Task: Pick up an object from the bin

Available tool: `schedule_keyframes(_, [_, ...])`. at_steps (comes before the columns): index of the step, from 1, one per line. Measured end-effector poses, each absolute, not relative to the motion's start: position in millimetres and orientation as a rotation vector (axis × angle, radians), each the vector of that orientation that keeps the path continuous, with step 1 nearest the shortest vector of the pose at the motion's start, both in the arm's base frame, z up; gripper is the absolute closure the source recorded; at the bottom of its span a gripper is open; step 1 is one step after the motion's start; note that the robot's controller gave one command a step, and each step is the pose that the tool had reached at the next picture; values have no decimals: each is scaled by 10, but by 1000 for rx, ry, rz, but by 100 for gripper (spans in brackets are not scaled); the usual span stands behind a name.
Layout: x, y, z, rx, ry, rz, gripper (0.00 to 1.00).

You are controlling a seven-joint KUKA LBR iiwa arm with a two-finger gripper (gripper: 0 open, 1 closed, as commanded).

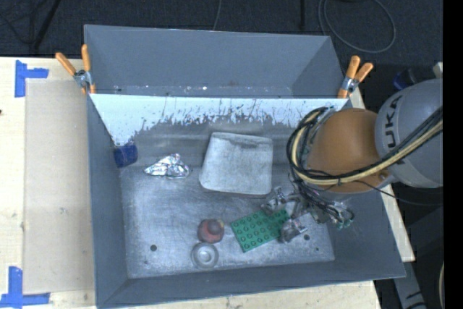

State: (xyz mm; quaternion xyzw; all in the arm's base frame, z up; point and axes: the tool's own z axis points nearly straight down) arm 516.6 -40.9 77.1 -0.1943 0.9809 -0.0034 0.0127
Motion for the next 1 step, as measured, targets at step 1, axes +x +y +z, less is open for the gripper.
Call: schedule_keyframes(1, [5181,-561,3155,-880,3007,-5,100])
